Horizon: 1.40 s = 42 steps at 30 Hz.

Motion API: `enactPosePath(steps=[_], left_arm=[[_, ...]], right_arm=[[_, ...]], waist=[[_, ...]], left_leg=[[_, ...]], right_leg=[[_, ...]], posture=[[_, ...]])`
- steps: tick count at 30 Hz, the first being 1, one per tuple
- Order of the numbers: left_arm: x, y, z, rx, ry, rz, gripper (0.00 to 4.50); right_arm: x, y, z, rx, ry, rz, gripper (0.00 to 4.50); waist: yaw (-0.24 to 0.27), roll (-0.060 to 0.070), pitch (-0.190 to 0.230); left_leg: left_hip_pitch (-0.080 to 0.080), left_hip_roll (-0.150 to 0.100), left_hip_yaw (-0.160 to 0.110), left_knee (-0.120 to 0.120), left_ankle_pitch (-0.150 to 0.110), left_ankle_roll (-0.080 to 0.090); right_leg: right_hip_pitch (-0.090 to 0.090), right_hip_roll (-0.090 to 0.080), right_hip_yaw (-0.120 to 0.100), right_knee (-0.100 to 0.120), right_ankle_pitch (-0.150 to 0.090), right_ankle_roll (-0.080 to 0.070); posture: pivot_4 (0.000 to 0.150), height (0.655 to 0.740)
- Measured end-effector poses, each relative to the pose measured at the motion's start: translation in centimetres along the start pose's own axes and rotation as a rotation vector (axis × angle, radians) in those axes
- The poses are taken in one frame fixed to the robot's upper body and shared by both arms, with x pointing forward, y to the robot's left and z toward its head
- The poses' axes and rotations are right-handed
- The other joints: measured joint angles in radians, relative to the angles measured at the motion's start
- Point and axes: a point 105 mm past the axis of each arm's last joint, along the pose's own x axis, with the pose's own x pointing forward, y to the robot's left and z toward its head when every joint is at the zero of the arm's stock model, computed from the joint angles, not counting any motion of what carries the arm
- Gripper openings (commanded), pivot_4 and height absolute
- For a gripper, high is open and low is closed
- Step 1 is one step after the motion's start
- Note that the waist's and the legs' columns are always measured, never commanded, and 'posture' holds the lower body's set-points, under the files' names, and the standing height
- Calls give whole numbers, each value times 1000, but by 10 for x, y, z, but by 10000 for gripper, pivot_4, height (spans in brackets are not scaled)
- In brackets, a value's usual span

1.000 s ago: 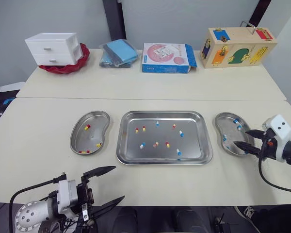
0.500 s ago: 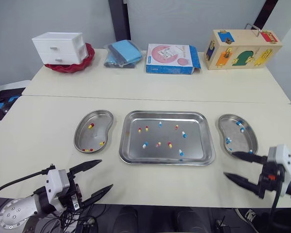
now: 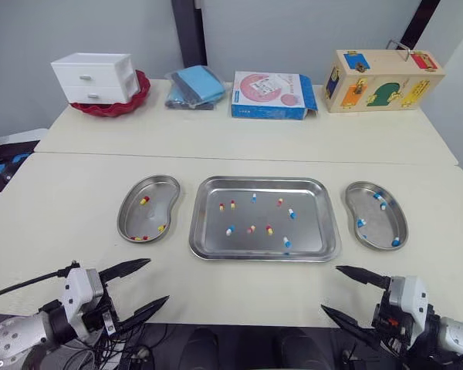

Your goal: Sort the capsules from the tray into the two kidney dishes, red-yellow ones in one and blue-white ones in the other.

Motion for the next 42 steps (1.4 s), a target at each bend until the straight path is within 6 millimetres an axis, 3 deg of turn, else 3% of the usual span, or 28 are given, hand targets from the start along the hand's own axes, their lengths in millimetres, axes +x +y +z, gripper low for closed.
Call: enactPosePath(steps=[5,9,13,16,24,35,40,42], left_arm=[[16,32,24,78,120,-71,45000],[41,50,49,109,120,-122,45000],[69,82,82,181,119,-170,45000],[83,97,93,203,128,-192,45000],[133,106,80,273,270,-379,45000],[164,102,65,331,318,-449,45000],[170,106,62,356,344,-441,33694],[172,107,62,366,350,-433,33694]], right_arm=[[6,-3,1,21,-5,-34,44924],[12,-1,6,35,-15,-54,44924],[17,7,9,67,-19,-70,44924],[19,9,11,83,-19,-86,44924],[20,9,12,114,-31,-131,44924],[24,6,13,88,-35,-158,44924],[24,6,14,87,-31,-166,45000],[25,7,15,88,-33,-169,45000]], waist=[[5,1,0],[2,2,1],[4,2,1],[-4,2,1],[-1,2,1],[-3,2,1],[-1,2,1],[-1,2,1]], left_leg=[[0,0,-1,0,0,0],[0,0,-1,-1,0,0],[-1,-1,-3,0,0,0],[-1,-1,-2,0,0,0],[-3,-1,-3,1,0,0],[-5,-1,-3,2,1,0],[-5,-1,-4,2,1,0],[-5,-1,-4,2,1,0]], right_leg=[[0,0,-1,0,0,0],[0,0,-2,1,0,0],[-1,1,-3,3,0,0],[-1,1,-2,3,0,0],[-2,1,-3,4,0,-1],[-4,1,-3,5,0,-1],[-4,1,-3,5,0,-1],[-4,1,-3,5,0,-1]], posture=[[1500,7400],[1500,7400],[1500,7400],[1500,7400],[1500,7400],[1500,7400],[1500,7400],[1500,7400]])
